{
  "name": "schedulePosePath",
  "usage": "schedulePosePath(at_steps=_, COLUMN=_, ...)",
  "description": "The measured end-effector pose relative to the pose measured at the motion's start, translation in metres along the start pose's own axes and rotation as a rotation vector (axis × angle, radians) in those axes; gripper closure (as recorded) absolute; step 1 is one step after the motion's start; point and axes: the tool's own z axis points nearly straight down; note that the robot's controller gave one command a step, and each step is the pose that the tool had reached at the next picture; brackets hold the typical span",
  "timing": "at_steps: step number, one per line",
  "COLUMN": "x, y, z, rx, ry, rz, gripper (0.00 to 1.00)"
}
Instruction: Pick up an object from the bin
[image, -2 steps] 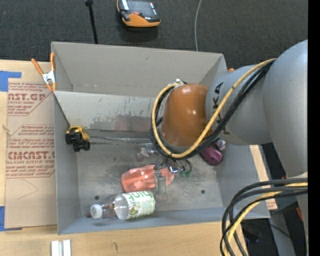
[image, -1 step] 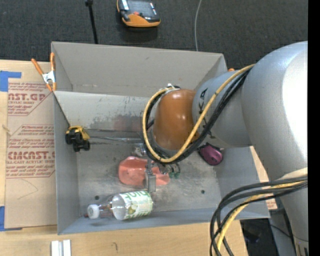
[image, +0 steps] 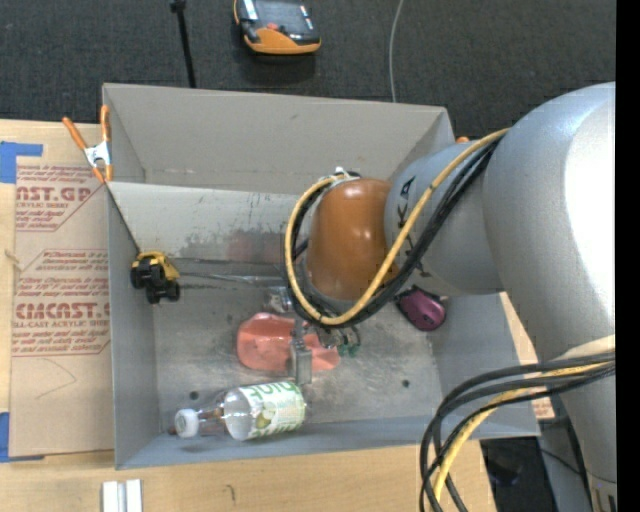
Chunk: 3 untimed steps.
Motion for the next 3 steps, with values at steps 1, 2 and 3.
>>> schedulePosePath(at_steps=1, x=0.006, y=0.011, z=-0.043, rx=-0.001, ry=0.030, rz=0.010, gripper=1.00)
schedulePosePath(at_steps=2, x=-0.005, y=0.027, z=-0.107, rx=-0.003, ry=0.044, rz=-0.008, gripper=1.00)
schedulePosePath(at_steps=3, x=0.013, y=0.006, z=-0.173, rx=-0.006, ry=0.046, rz=-0.063, gripper=1.00)
